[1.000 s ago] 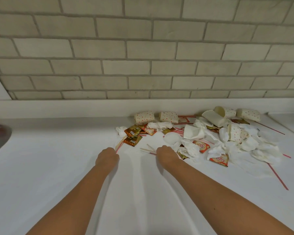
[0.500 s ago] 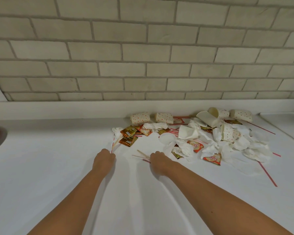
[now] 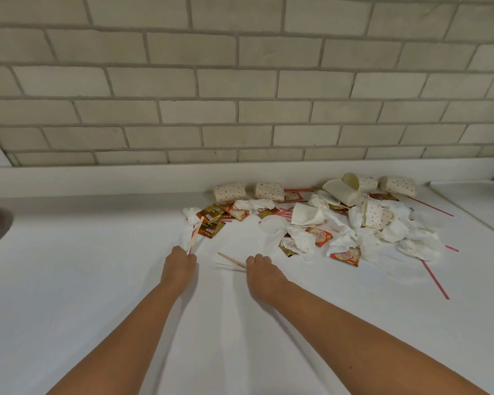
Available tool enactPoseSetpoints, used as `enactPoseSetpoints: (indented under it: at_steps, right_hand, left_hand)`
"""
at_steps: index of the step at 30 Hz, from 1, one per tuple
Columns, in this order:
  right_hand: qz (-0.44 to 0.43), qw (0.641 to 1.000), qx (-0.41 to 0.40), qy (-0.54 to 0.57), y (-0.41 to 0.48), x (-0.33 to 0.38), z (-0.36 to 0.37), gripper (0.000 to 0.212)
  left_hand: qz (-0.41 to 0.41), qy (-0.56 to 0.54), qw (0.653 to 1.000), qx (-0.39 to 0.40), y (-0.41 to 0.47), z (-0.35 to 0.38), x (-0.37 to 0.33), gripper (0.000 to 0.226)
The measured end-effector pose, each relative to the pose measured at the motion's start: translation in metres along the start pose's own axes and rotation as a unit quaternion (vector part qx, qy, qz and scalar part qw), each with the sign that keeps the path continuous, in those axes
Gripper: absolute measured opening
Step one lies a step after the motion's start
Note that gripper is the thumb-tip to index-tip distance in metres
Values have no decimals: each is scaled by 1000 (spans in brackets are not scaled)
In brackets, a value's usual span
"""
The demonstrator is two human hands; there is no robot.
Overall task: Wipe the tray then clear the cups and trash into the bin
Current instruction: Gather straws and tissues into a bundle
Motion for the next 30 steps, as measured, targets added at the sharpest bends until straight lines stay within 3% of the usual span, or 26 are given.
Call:
enactPoseSetpoints:
  at_steps: [4, 9, 15, 19, 24, 30]
  right_hand:
    - [7, 1000, -16, 17, -13, -7, 0, 43]
    - [56, 991, 22, 121, -30, -37, -9, 43]
    - [88, 962, 37, 255, -59, -81, -11, 49]
    - [105, 939, -31, 325, -91, -124, -17, 14]
    - [166, 907, -139, 361, -147, -197, -21, 13]
    - [251, 861, -201, 394, -236, -280, -9, 19]
  left_hand:
    - [7, -27, 1000, 7, -12, 7, -6, 12]
    - [28, -24, 999, 17, -30, 27, -27, 7]
    - [93, 2, 994, 62, -61, 69, -77, 30]
    - [138, -23, 984, 114, -91, 110, -117, 19]
    - [185, -53, 961, 199, -141, 176, -166, 13]
    - [221, -54, 919, 322, -234, 260, -223, 14]
Point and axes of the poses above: each hand's wrist, its own y-axis towards the middle knuckle, its own z-axis out of the palm, x = y × z, the point moved 7 cm from there along y, towards the middle knuckle, and after that the axes turned 6 degrees about -z, right-handed, at the moved point
